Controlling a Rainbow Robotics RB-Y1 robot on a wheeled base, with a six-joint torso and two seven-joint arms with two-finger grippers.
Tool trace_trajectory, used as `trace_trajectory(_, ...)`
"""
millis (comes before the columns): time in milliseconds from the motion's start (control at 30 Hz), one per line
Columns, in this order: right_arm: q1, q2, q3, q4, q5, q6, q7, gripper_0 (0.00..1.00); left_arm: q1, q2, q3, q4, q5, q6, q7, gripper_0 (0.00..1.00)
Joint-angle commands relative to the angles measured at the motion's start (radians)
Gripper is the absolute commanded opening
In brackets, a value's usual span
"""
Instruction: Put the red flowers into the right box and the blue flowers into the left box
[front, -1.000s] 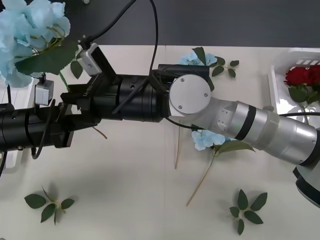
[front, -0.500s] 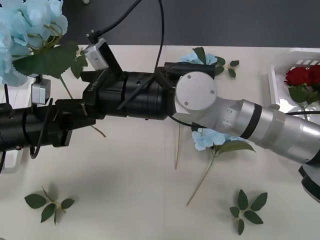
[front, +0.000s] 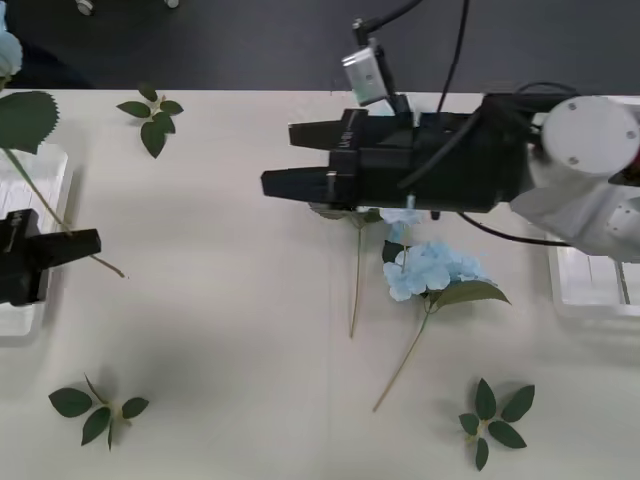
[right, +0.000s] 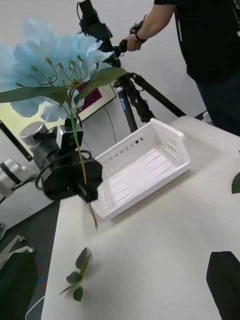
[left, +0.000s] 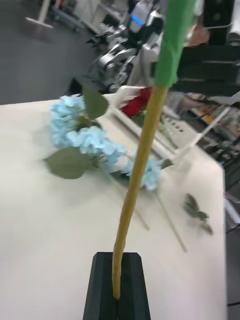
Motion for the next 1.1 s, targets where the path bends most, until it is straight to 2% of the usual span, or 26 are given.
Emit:
trace_trajectory(33,0.061,-0.072,-0.143,-0.024,-0.023,0.149,-0.034,1.00,0.073,0.090,0.068,-0.103,-0.064,-0.041,-0.068,0.00)
trace_trajectory(200,0.127,-0.107,-0.318,-0.005,-0.027,0.354,-0.163,1.00,0.114,0.163,0.149,-0.149,-0.187,-0.052,-0.068,0.00)
trace_trajectory(333,0.147,-0.113,-0.427,0.008,-0.008,0.519,-0.353,1.00,0.145,0.225,0.204,-0.168,-0.311,-0.052,0.047,0.00)
trace_trajectory(467,0.147,-0.113,-0.539,-0.009,0.073,0.700,-0.703,1.00,0.155,0.232,0.290,-0.166,-0.457,-0.052,0.154,0.00)
trace_trajectory(567,0.147,-0.113,-0.576,-0.048,0.118,0.766,-0.922,1.00,0.160,0.231,0.319,-0.168,-0.540,-0.052,0.214,0.00)
trace_trajectory(767,0.147,-0.113,-0.573,-0.226,0.266,0.784,-1.445,1.00,0.165,0.231,0.325,-0.166,-0.725,-0.092,0.372,0.00)
trace_trajectory(867,0.155,-0.113,-0.542,-0.328,0.369,0.784,-1.614,1.00,0.162,0.231,0.322,-0.166,-0.794,-0.104,0.442,0.00)
trace_trajectory(1100,0.290,-0.094,-0.447,-0.547,0.627,0.773,-1.876,1.00,0.132,0.231,0.273,-0.166,-0.968,-0.110,0.629,0.00)
